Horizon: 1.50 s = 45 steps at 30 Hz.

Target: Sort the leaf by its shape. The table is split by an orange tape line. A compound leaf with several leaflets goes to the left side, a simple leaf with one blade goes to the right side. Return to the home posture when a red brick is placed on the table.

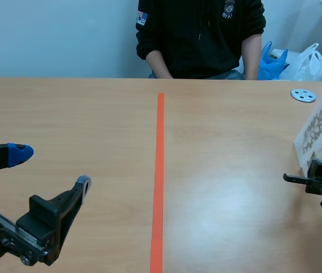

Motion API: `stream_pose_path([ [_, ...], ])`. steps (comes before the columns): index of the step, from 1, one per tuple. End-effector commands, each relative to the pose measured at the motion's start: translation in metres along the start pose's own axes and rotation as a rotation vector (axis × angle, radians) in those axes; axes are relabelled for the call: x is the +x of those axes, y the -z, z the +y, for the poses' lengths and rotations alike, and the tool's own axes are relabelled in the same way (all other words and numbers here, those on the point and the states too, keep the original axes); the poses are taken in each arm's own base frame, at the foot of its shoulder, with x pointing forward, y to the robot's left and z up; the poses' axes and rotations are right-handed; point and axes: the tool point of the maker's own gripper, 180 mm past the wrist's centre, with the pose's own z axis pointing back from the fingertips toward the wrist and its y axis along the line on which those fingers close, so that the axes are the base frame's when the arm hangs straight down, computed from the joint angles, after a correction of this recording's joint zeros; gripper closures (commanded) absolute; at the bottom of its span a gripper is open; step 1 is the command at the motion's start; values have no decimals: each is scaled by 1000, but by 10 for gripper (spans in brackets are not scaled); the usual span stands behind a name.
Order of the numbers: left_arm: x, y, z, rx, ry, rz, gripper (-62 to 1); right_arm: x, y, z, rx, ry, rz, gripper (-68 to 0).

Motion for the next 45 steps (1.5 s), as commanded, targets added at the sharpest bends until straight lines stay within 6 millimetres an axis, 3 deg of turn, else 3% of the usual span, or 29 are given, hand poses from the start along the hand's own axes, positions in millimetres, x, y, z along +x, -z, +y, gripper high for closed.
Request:
stream_pose_path([
  [1, 12, 0, -1, 1, -2, -39, -602, 16, 3, -10, -10, -22, -44, -92],
  [6, 12, 0, -1, 1, -2, -39, -602, 14, 1, -11, -11, -24, -42, -157],
  [12, 12, 0, -1, 1, -2, -39, -602, 21, 0, -14, -13, -29, -76, -326],
  [21, 12, 0, -1, 1, -2, -39, -602, 39, -6, -21, -3, -72, -142, -520],
  [31, 12, 0, -1, 1, -2, -38, -602, 76, -39, -7, 64, -145, -248, -548],
  [40, 12, 0, -1, 1, -3, -39, -602, 128, -93, 10, 123, -124, -393, -563],
  [45, 12, 0, -1, 1, -2, -39, -602, 143, -115, 36, 246, -127, -402, -610],
])
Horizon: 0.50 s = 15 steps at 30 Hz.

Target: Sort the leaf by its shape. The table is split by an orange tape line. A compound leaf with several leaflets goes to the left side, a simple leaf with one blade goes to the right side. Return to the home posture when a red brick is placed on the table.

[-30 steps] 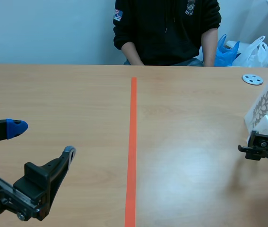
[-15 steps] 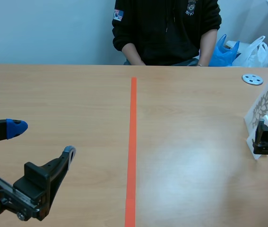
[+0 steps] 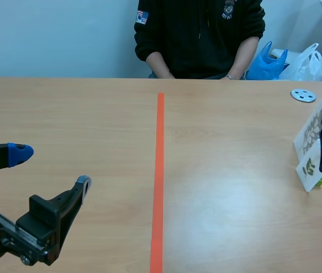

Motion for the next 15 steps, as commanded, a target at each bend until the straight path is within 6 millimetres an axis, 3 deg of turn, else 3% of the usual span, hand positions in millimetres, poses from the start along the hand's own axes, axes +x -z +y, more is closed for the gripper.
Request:
stream_pose_path([
  [1, 12, 0, -1, 1, -3, -38, -602, 9, 1, 5, 43, 9, -12, -611],
  [8, 7, 0, -1, 1, -3, -14, -602, 23, -14, 50, 231, 93, 48, -645],
  [15, 7, 0, -1, 1, -4, -13, -602, 24, -31, 70, 315, 96, 96, -673],
])
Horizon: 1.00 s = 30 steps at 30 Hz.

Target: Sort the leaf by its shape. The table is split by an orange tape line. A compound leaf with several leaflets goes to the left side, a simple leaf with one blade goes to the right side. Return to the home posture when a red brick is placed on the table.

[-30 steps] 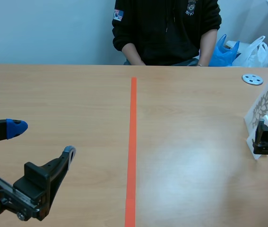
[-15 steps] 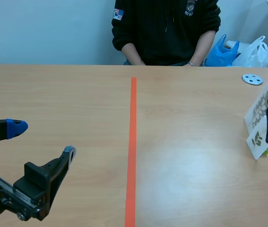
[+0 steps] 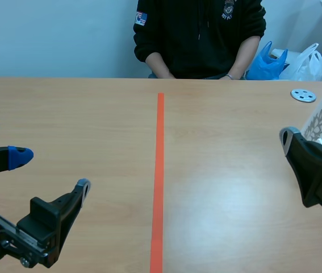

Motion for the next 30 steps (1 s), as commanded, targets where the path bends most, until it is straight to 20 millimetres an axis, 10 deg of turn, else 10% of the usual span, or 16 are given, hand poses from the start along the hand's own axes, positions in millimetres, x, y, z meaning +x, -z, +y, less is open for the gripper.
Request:
stream_pose_path([
  [1, 12, 0, -2, -2, -5, -39, -602, 4, 0, 3, 15, -1, -5, -679],
  [30, 12, 0, -2, -3, -5, -42, -603, -16, -1, 32, 97, 32, 71, -679],
])
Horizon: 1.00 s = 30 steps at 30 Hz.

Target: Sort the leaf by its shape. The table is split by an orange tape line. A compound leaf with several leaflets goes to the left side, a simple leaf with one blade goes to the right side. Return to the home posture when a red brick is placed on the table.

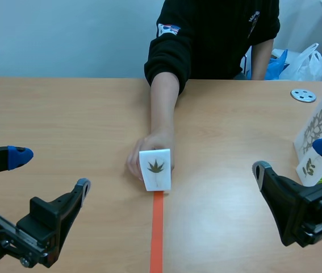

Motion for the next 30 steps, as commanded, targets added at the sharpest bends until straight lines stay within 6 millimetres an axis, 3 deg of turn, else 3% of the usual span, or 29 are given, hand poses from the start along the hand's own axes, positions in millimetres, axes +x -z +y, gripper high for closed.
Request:
stream_pose_path([
  [1, 12, 0, -2, -3, -5, -39, -612, 12, 3, -2, 4, -13, -37, -679],
  [25, 13, 1, -1, -1, 1, -46, -623, 15, 5, -4, -1, -18, -51, -679],
  [30, 11, 8, 8, 16, 17, -52, -623, 15, 5, -4, -1, -19, -50, -679],
])
